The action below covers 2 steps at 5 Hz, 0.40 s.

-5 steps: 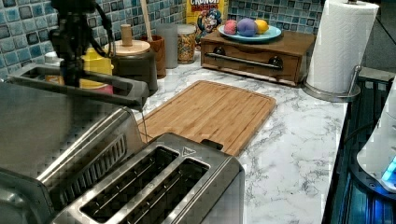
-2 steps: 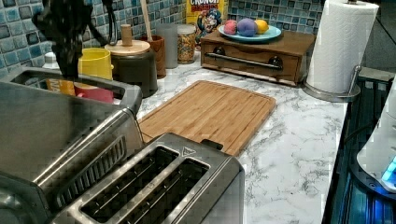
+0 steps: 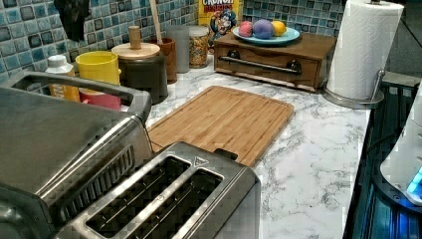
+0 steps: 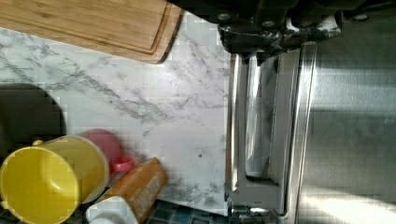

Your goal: Close the oven.

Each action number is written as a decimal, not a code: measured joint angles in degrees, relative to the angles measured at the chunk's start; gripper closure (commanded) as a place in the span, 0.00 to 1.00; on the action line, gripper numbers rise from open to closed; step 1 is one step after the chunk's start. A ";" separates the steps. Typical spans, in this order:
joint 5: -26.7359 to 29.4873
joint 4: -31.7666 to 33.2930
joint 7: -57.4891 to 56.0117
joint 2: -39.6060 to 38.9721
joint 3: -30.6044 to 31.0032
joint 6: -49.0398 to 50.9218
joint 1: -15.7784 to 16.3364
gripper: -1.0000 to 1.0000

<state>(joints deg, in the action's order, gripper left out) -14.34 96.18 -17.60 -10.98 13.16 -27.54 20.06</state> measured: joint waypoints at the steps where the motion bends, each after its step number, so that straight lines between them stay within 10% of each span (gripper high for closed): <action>1: -0.81 -0.11 0.36 1.15 1.45 1.08 -0.90 1.00; 2: -0.66 -0.28 0.36 1.24 1.80 1.19 -0.53 1.00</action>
